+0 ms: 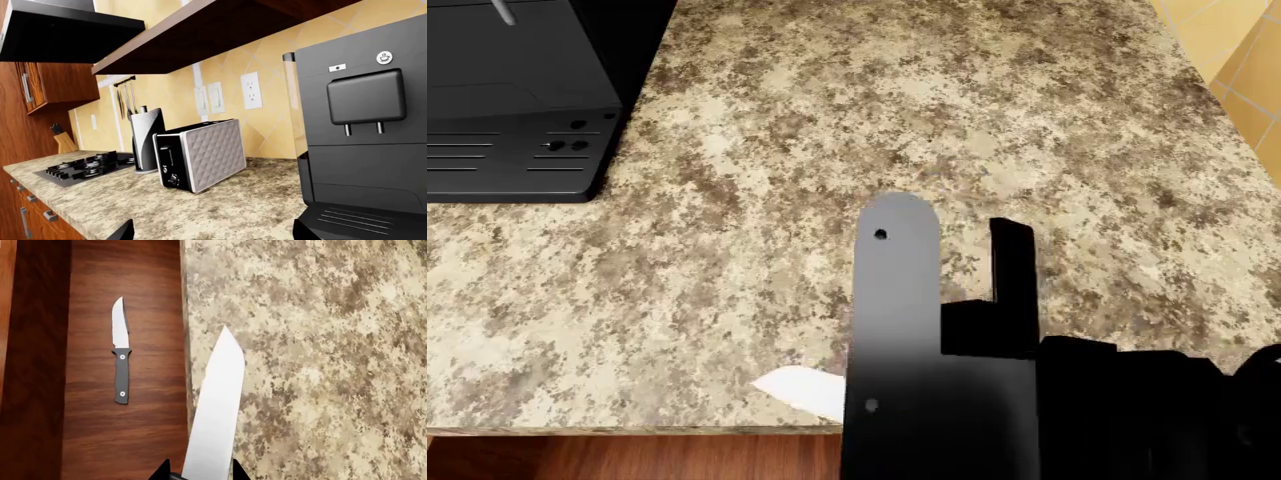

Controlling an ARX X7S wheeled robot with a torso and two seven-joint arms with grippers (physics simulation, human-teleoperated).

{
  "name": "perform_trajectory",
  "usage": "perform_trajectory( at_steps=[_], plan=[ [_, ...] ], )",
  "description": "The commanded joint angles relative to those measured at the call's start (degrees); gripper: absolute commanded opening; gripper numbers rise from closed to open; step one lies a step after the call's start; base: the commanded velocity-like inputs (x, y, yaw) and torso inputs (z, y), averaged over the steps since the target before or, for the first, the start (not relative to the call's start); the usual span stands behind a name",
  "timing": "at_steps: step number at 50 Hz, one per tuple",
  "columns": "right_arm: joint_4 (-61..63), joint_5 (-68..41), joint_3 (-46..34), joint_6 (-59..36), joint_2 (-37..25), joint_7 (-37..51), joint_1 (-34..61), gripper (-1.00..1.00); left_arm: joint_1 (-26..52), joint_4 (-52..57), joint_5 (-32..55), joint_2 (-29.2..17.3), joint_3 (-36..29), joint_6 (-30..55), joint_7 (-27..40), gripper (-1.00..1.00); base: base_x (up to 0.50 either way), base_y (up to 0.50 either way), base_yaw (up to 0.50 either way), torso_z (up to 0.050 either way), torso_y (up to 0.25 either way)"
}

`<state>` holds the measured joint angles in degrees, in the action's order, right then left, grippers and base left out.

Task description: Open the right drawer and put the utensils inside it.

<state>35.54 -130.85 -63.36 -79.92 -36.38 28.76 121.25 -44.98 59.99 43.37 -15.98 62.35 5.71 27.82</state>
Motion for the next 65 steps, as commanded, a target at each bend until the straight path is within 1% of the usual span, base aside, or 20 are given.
perform_trajectory(
  at_steps=[1,10,18,28,38,45,65],
  plan=[
    [0.7,5.3,4.3,-4.0,3.8,-5.0,-2.0,-1.0,0.0,0.0,0.1,0.1,0.0,0.1,0.1,1.0,0.0,0.0,0.0,0.0,0.0],
    [2.6,5.8,5.7,-4.1,6.7,-7.2,-1.4,-1.0,0.0,0.0,0.7,0.6,0.8,0.2,-0.3,1.0,0.0,0.0,0.0,0.0,0.0],
    [7.1,-0.7,3.5,3.4,9.9,-3.6,1.4,-1.0,0.0,0.0,0.7,0.6,0.9,0.2,-0.3,1.0,0.0,0.0,0.0,0.0,0.0],
    [10.0,-0.8,0.0,5.8,9.4,-1.3,-2.7,-1.0,0.0,0.0,0.3,0.4,0.4,0.2,0.0,1.0,0.0,0.0,0.0,0.0,0.0],
    [11.8,-1.1,-2.2,6.9,8.4,0.5,-4.7,-1.0,0.0,0.0,0.1,0.2,0.1,0.2,0.1,1.0,0.0,0.0,0.0,0.0,0.0],
    [11.9,-0.5,-3.0,6.3,8.1,0.4,-5.6,-1.0,0.0,0.0,0.3,0.4,0.4,0.2,0.0,1.0,0.0,0.0,0.0,0.0,0.0],
    [13.7,-1.9,-3.9,8.5,9.3,1.6,-5.8,-1.0,0.0,0.0,0.5,0.6,0.7,0.3,-0.2,1.0,0.0,0.0,0.0,0.0,0.0]
  ],
)
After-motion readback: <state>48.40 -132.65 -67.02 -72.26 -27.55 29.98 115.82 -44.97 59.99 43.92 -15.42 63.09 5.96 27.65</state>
